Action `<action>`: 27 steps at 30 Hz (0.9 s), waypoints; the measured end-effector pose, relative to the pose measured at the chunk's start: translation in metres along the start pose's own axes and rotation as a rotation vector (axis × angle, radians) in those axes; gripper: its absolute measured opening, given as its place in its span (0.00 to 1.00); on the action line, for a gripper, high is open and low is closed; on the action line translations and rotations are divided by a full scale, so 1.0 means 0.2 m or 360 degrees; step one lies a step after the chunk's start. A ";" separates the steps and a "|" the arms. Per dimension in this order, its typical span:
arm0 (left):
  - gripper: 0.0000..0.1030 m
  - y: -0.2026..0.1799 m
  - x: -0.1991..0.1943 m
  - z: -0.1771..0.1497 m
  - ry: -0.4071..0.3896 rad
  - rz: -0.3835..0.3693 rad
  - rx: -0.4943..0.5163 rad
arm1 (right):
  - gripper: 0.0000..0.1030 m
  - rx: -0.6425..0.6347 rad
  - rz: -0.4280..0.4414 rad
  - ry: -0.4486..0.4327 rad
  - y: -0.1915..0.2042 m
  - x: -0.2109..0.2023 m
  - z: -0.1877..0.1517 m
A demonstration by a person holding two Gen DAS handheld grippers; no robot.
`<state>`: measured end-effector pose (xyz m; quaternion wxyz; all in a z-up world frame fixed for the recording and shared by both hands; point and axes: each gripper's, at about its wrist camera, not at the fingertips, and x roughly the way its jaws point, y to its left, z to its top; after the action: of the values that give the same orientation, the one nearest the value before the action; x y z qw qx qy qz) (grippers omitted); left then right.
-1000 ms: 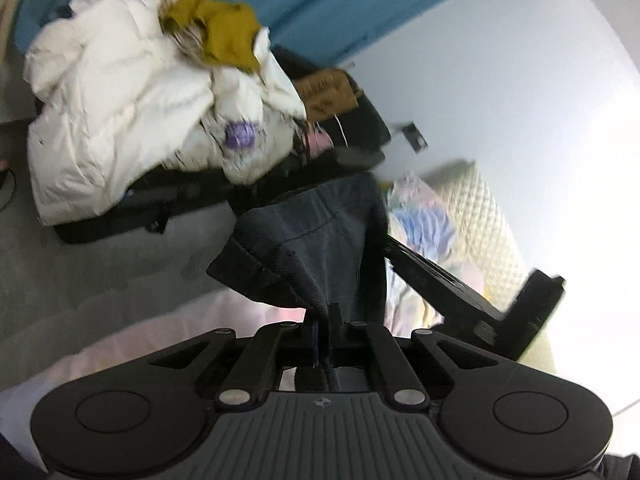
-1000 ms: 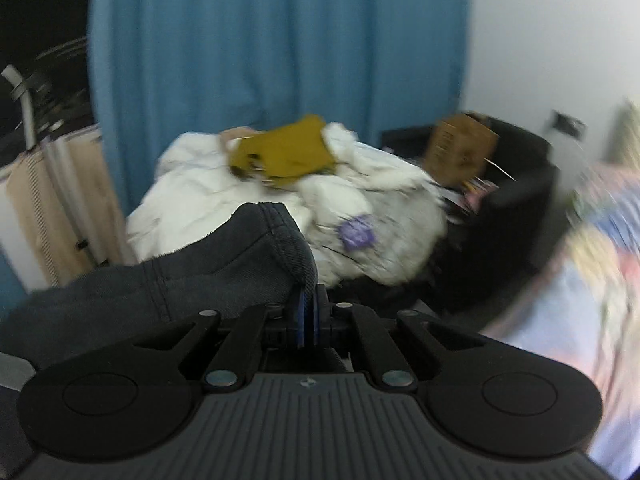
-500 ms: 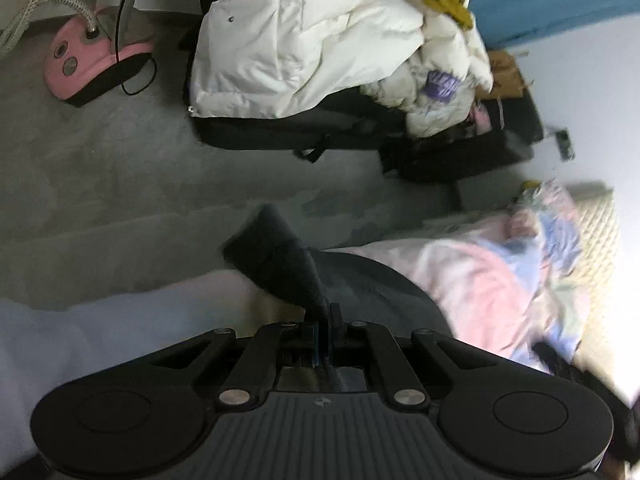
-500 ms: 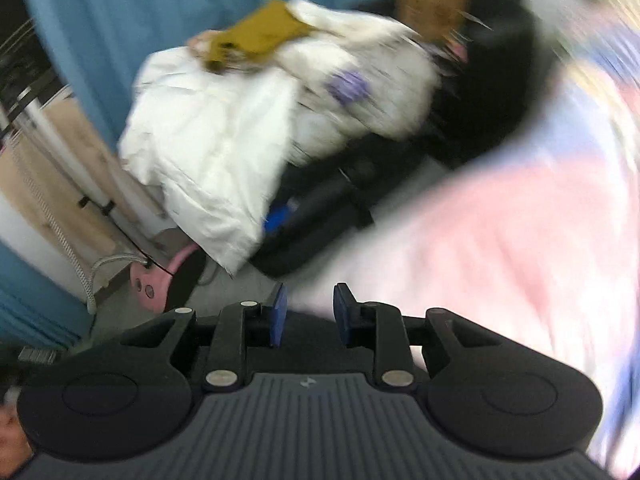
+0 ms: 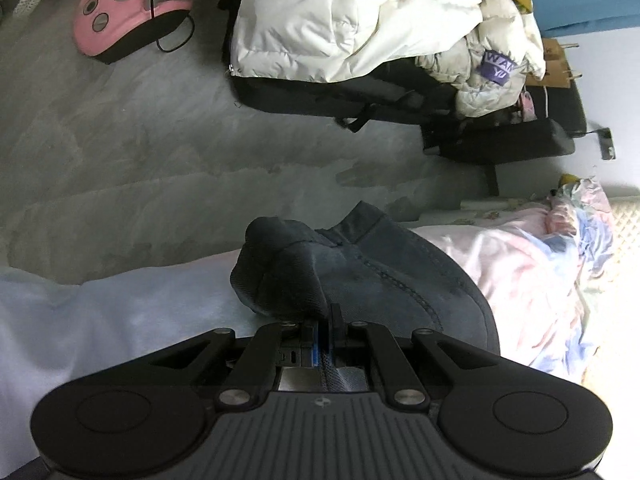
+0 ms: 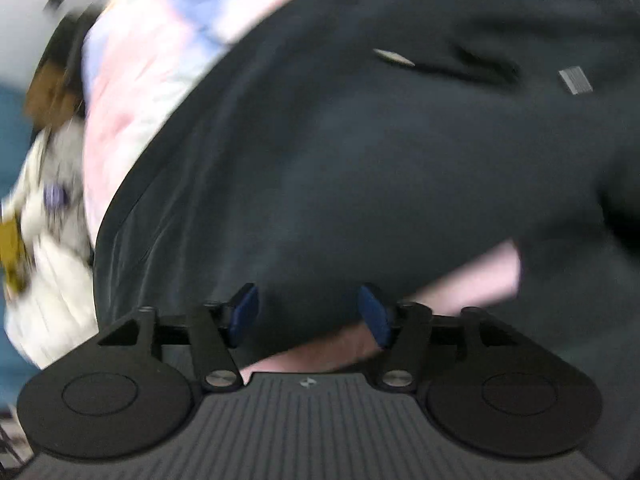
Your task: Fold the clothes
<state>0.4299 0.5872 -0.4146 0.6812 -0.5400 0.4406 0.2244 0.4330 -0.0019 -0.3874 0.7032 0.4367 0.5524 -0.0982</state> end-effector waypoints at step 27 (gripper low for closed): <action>0.13 0.07 -0.31 -0.15 0.0089 -0.0117 0.0022 | 0.29 0.0106 0.0058 -0.0231 -0.05 -0.19 -0.04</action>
<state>0.3778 0.5745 -0.3711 0.6801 -0.5572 0.4408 0.1810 0.4058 -0.0153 -0.3597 0.7281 0.4616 0.4884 -0.1350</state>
